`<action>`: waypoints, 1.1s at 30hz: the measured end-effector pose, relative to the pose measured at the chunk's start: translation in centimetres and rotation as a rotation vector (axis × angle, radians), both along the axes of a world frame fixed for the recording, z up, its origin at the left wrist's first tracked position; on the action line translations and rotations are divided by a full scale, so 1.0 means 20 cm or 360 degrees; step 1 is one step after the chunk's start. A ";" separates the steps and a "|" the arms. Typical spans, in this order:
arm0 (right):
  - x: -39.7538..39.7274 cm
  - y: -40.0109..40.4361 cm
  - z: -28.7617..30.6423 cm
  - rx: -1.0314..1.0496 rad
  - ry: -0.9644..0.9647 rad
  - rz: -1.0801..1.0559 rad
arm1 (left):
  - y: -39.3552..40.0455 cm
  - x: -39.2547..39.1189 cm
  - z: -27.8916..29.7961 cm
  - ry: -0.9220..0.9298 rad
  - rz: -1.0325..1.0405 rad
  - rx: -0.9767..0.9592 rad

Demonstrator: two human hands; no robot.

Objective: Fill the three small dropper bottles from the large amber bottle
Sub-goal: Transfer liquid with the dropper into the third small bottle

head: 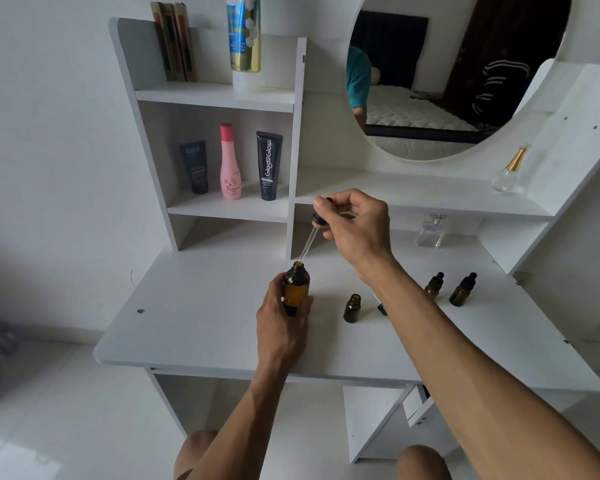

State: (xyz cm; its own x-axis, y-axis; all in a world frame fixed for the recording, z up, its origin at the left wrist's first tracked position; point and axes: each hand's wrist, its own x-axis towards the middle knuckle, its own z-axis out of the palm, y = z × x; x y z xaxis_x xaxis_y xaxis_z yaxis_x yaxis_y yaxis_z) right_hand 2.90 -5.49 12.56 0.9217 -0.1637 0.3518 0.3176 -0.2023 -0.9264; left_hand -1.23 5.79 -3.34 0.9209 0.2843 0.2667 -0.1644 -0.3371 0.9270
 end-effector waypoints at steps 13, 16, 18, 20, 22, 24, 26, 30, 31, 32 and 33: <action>0.02 0.05 -0.01 -0.0343 -0.0018 0.0091 | 0.00 0.00 0.00 0.0022 0.0007 0.0004; 0.02 0.06 -0.05 -0.0417 -0.0009 0.0123 | 0.00 0.00 0.00 0.0017 0.0005 0.0014; 0.01 0.07 -0.07 -0.0438 0.0005 0.0131 | 0.00 0.00 0.00 0.0016 0.0003 0.0015; 0.01 0.07 -0.09 -0.0465 0.0015 0.0128 | 0.00 0.00 -0.01 0.0016 -0.0002 0.0009; 0.00 0.07 -0.11 -0.0481 0.0023 0.0138 | 0.00 0.01 -0.01 0.0022 -0.0004 0.0008; 0.00 0.07 -0.12 -0.0480 0.0028 0.0147 | 0.00 0.01 -0.01 0.0031 -0.0003 0.0010; -0.01 0.07 -0.12 -0.0488 0.0027 0.0150 | 0.00 0.01 -0.01 0.0026 -0.0005 0.0014; -0.01 0.06 -0.12 -0.0473 0.0032 0.0144 | 0.00 0.01 -0.01 0.0028 0.0002 0.0016; -0.01 0.06 -0.11 -0.0464 0.0035 0.0141 | 0.00 0.01 -0.01 0.0028 0.0004 0.0016; -0.01 0.06 -0.11 -0.0458 0.0038 0.0139 | 0.00 0.01 -0.01 0.0028 0.0004 0.0016; -0.01 0.06 -0.11 -0.0450 0.0044 0.0139 | 0.00 0.01 -0.01 0.0024 0.0002 0.0018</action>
